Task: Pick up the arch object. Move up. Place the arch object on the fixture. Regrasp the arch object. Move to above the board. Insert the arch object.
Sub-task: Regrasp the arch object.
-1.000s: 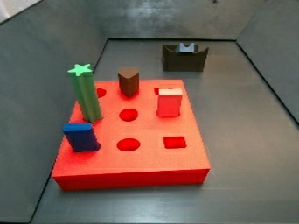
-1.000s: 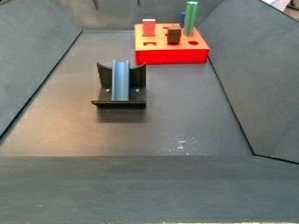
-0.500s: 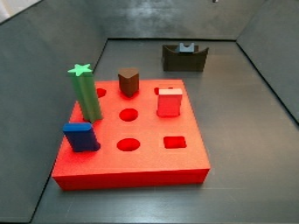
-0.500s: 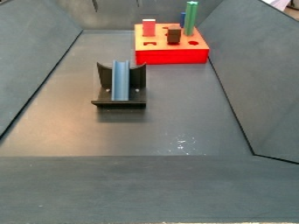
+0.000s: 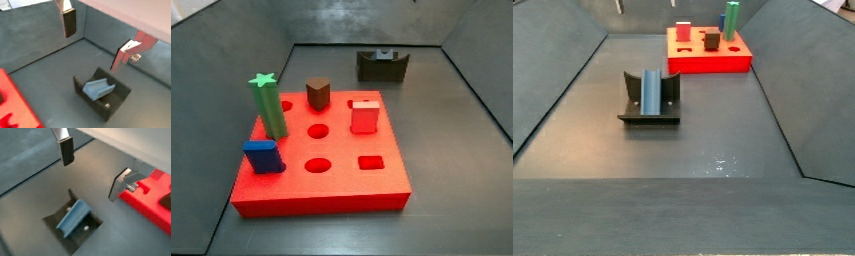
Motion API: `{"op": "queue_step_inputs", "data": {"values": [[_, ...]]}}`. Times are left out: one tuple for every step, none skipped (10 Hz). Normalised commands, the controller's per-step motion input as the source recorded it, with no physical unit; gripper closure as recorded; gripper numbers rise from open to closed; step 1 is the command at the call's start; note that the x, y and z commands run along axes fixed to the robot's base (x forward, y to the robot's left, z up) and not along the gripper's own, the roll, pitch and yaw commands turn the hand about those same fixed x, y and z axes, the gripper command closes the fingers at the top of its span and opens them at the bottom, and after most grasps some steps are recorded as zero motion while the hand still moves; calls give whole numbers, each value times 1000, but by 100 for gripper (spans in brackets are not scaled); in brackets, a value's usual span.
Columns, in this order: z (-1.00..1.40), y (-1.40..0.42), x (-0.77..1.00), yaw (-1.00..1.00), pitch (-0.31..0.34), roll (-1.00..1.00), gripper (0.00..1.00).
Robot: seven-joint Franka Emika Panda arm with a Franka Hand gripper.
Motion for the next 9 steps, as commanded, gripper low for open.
{"op": "queue_step_inputs", "data": {"values": [[6, -18, -25, 26, -24, 1000, 0], [11, -19, -17, 27, -21, 1000, 0], [11, -20, -9, 28, -18, 1000, 0], [2, -23, 13, 29, -8, 1000, 0], [-9, -22, 22, 31, 1, 1000, 0], [-7, -25, 31, 33, 11, 1000, 0], [-7, -26, 41, 36, 18, 1000, 0], [-8, -31, 60, 45, 48, 1000, 0], [-8, -36, 73, 54, 72, 1000, 0]]}}
